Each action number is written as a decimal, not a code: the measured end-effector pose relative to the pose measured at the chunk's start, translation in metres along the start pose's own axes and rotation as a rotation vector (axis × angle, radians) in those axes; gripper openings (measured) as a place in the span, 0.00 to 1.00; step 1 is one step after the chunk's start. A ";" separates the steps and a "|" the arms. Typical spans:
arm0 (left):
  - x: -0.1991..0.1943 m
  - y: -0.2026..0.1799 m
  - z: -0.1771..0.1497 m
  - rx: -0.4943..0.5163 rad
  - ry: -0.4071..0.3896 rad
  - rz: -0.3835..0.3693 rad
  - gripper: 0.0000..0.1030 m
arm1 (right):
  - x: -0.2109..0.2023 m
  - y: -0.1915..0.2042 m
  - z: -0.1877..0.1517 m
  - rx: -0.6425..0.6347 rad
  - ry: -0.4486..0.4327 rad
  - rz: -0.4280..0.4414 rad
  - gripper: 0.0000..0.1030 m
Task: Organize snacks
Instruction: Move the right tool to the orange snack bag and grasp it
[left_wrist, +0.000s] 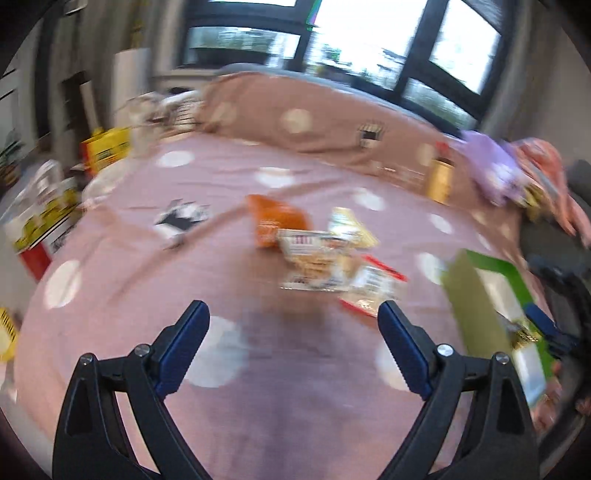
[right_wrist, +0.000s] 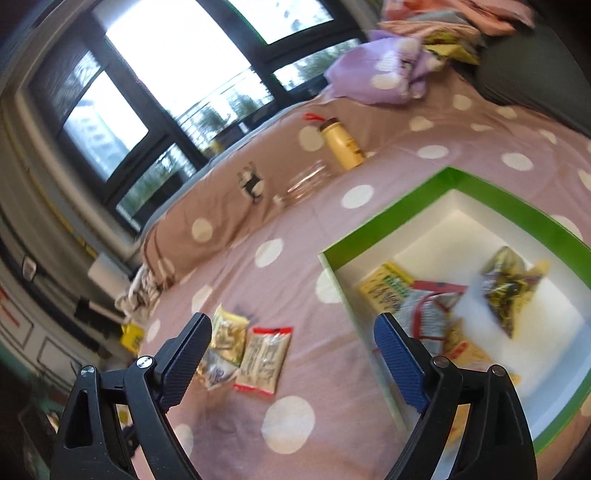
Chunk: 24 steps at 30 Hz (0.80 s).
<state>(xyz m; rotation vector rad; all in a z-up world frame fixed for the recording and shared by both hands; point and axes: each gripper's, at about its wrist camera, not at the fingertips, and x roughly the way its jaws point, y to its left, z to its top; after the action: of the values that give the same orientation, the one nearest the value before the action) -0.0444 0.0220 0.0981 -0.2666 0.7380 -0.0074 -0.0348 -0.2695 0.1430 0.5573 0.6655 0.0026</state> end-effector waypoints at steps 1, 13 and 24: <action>0.002 0.006 0.000 -0.015 0.006 0.023 0.90 | 0.005 0.008 -0.004 -0.024 0.019 0.007 0.87; 0.013 0.068 0.008 -0.220 0.069 0.072 0.90 | 0.078 0.111 -0.022 -0.234 0.291 0.153 0.87; 0.016 0.096 0.016 -0.331 0.090 0.026 0.90 | 0.228 0.196 -0.034 -0.423 0.554 0.090 0.87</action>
<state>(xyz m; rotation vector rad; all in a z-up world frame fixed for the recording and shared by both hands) -0.0308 0.1168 0.0757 -0.5752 0.8313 0.1291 0.1598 -0.0452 0.0843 0.1689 1.1429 0.3858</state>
